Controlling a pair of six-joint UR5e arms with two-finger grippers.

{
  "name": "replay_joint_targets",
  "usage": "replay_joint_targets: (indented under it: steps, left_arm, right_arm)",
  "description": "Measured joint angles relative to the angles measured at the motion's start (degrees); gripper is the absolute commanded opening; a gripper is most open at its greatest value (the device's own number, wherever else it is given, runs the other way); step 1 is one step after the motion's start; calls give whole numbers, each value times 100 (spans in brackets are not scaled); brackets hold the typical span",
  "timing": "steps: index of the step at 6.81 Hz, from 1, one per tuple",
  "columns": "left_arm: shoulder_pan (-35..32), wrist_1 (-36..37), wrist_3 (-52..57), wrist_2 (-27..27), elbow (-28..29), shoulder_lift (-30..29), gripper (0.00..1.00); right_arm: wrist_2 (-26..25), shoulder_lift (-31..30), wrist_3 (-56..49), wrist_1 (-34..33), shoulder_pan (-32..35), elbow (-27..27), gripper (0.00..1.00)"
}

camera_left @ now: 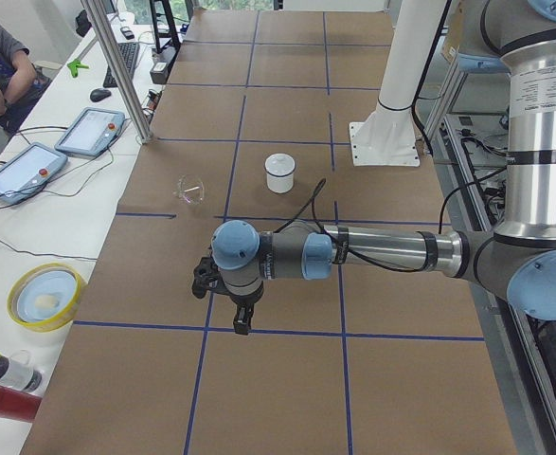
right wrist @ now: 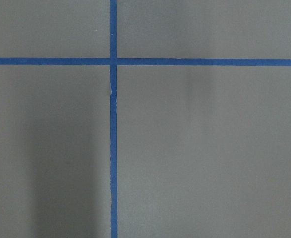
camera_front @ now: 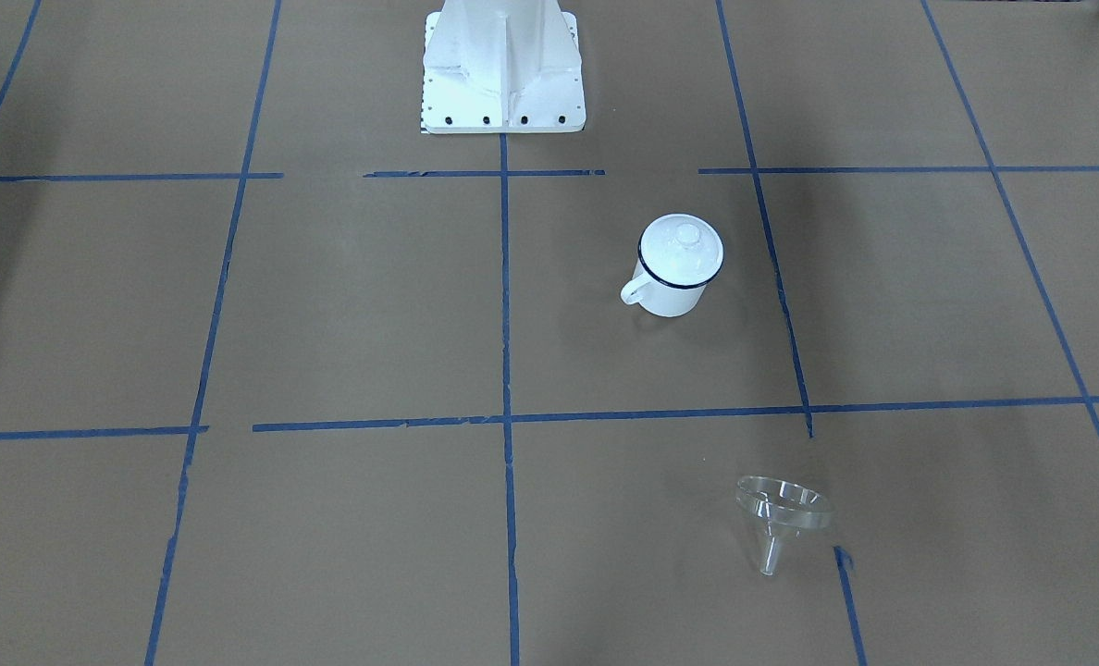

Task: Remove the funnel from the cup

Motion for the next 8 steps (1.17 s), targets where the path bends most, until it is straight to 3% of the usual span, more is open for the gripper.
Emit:
replay_joint_targets:
  steps: [8]
  left_arm:
    - [-4,-52,-15,190,-77,-57,100]
  right_arm:
    - [0,0,0,0,0,5,100]
